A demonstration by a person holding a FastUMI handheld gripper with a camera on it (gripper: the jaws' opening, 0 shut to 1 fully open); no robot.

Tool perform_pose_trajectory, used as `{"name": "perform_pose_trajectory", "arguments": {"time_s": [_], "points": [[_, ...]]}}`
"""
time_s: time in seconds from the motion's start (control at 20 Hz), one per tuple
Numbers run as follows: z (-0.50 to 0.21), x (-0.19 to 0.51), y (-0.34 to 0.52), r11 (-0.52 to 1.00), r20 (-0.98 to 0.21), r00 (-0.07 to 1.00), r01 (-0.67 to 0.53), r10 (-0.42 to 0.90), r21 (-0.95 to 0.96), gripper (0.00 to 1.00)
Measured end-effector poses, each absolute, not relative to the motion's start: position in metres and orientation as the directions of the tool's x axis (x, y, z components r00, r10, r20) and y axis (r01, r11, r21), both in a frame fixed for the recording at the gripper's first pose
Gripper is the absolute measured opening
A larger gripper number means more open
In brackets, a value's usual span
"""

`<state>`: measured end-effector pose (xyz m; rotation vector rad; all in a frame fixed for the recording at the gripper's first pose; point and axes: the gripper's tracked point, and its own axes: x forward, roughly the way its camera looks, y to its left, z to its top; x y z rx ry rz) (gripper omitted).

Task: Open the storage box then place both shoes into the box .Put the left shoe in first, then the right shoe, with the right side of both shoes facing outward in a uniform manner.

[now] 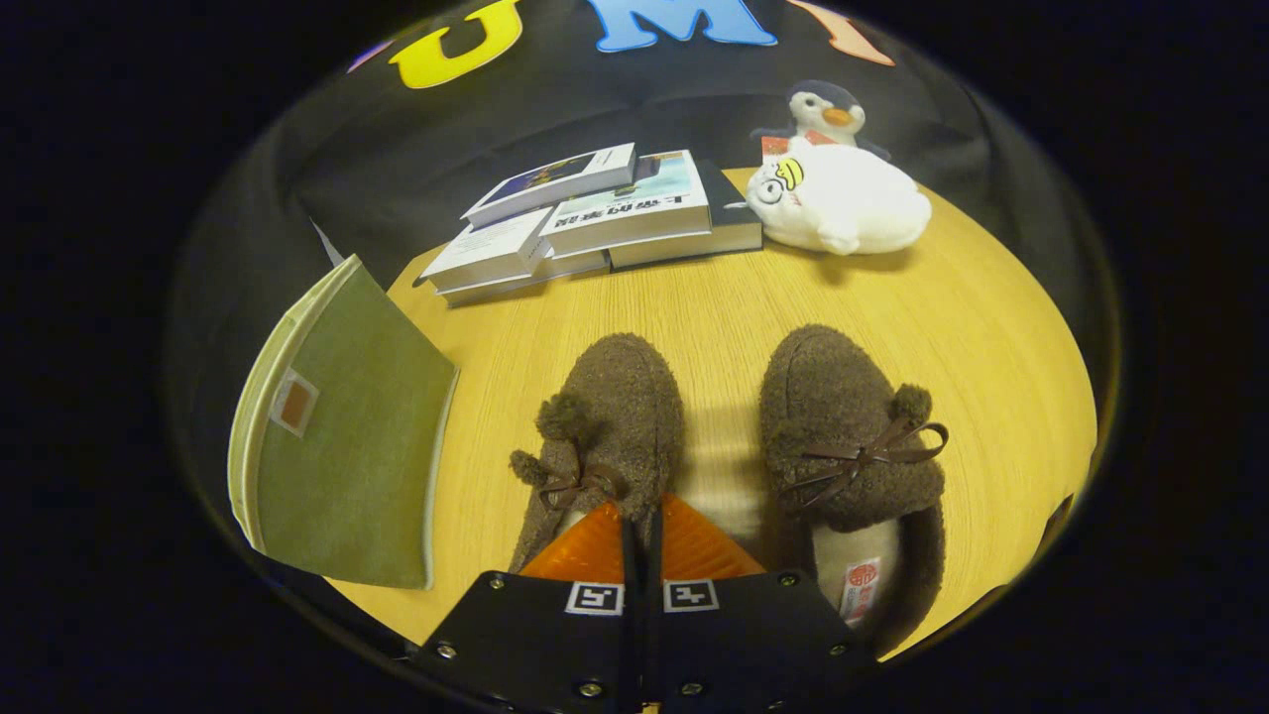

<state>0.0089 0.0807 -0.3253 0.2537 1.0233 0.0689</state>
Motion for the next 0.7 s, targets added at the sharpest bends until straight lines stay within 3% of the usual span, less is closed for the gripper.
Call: {"name": "perform_pose_trajectory", "arguments": {"time_s": [0.25, 0.7], "points": [[-0.273, 0.024, 0.095, 0.945, -0.803, 0.553, 0.08, 0.222, 0.316, 0.01], [-0.172, 0.046, 0.165, 0.929, -0.717, 0.629, -0.022, 0.301, 0.37, 0.0]]}}
